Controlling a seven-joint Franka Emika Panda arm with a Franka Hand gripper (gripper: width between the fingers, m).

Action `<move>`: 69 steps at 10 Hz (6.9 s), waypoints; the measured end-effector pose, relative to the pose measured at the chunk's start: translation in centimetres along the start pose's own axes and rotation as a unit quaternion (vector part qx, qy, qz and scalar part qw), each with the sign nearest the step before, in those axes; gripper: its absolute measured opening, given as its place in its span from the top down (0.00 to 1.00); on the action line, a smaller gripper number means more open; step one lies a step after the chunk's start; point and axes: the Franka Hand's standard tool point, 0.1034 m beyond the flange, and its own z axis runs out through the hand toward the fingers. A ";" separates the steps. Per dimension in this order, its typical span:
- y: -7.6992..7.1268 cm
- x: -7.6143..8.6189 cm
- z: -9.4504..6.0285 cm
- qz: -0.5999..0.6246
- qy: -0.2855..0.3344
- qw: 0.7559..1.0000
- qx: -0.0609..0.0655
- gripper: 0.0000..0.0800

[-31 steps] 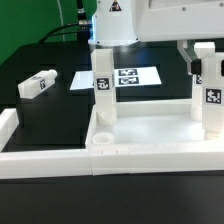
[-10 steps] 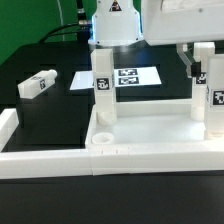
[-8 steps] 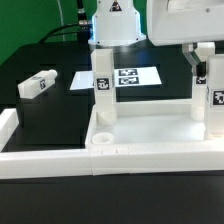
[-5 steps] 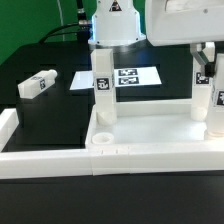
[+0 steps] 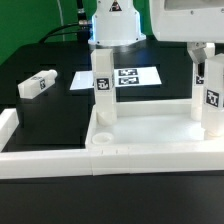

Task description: Assemble desk

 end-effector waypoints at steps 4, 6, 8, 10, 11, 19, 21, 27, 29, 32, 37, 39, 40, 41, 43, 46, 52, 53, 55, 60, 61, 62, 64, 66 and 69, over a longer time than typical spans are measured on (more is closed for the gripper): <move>0.2 -0.1 0.1 0.182 -0.038 0.983 0.005 0.61; 0.2 -0.2 0.1 0.113 -0.031 0.993 0.005 0.52; 0.2 -1.6 0.3 -0.049 -0.018 0.999 -0.002 0.24; 0.3 -1.8 0.3 -0.129 -0.013 0.992 -0.007 0.20; 0.3 -1.7 0.3 -0.150 -0.013 0.989 -0.007 0.19; -0.7 -1.1 0.1 -0.465 0.006 0.885 -0.024 0.53; -0.5 -0.7 0.1 -0.394 0.009 0.919 -0.026 0.63; 0.3 -0.2 0.2 0.049 0.000 0.999 -0.020 0.63; 0.4 -0.3 0.2 0.162 -0.019 0.986 -0.017 0.63; 0.5 -0.2 0.3 0.176 -0.021 0.984 -0.016 0.54; -0.3 -2.2 0.3 -0.088 0.002 0.996 -0.012 0.19; -0.3 -2.0 0.3 -0.151 0.003 0.989 -0.013 0.19; -0.3 -1.9 0.3 -0.203 0.005 0.979 -0.015 0.19; -0.6 -1.7 0.2 -0.317 0.015 0.948 -0.026 0.19; -1.1 -2.3 0.8 -0.418 0.012 0.908 -0.029 0.19; -1.1 -2.1 0.8 -0.401 0.013 0.915 -0.029 0.52; 0.1 0.2 0.9 -0.071 0.015 0.997 -0.008 0.61; 0.3 0.3 0.8 0.000 0.000 1.000 -0.001 0.61; 0.5 0.4 0.8 0.109 -0.031 0.994 0.007 0.61; -0.2 0.0 0.4 0.000 -0.013 1.000 0.006 0.37; -0.5 -0.8 0.2 -0.079 -0.009 0.997 0.003 0.23; -0.4 -1.8 0.2 -0.144 -0.005 0.990 -0.004 0.23; -0.4 -1.3 0.3 -0.188 -0.003 0.982 -0.005 0.19; -0.3 -0.9 0.3 -0.289 0.002 0.957 -0.009 0.19; 0.0 -0.7 0.4 -0.509 0.007 0.860 -0.027 0.19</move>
Offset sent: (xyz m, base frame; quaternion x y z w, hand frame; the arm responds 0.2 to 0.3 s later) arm -0.0019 -0.0002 0.0005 -0.0139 0.0136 0.1707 0.9851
